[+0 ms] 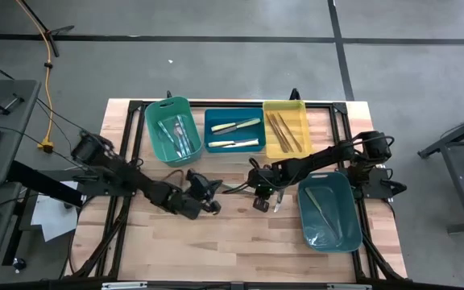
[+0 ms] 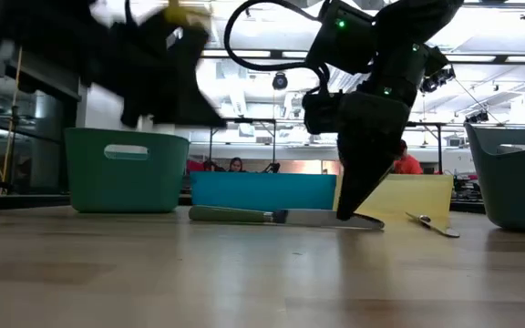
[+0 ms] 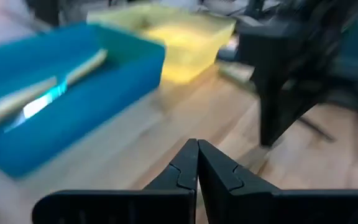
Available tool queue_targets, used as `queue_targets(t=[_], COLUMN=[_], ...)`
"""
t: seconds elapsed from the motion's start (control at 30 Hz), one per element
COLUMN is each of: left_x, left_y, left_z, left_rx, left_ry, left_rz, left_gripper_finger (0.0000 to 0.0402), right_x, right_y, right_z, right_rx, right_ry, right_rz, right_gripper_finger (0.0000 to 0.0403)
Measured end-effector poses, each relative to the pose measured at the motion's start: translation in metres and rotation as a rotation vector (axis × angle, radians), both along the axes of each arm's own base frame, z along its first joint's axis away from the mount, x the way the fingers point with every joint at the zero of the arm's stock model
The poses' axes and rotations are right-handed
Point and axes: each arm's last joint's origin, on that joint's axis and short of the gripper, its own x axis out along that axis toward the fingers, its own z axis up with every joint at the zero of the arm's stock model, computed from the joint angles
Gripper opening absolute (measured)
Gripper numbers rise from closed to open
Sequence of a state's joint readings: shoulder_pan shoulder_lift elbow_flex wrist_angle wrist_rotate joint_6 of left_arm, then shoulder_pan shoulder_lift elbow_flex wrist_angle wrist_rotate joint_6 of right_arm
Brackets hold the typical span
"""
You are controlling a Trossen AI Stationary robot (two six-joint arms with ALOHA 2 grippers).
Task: Sort silverware by color (type)
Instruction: Put the green knife into the green bin
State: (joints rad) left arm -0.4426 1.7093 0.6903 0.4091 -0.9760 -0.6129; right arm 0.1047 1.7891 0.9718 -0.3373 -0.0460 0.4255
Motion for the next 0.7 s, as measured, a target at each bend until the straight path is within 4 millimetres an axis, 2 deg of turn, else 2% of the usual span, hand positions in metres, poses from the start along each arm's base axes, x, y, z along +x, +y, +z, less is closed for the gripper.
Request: queue_targets(t=[0.23, 0.43, 0.7], left_x=[-0.023, -0.054, -0.084], left_y=[-0.001, 0.004, 0.017], left_z=[0.061, 0.086, 0.123], left_rx=[0.134, 0.200, 0.230], left_ry=[-0.007, 0.038, -0.018], left_rz=[-0.086, -0.047, -0.033], left_gripper_finger=[0.0001, 0.0001, 0.0000], right_x=[-0.003, -0.002, -0.001], right_y=[0.000, 0.000, 0.001], right_z=[0.004, 0.004, 0.000], right_rx=[-0.003, -0.010, -0.016], right_ry=[0.010, 0.003, 0.001], right_rz=[0.005, 0.023, 0.013], right_gripper_finger=[0.0001, 0.0001, 0.0001])
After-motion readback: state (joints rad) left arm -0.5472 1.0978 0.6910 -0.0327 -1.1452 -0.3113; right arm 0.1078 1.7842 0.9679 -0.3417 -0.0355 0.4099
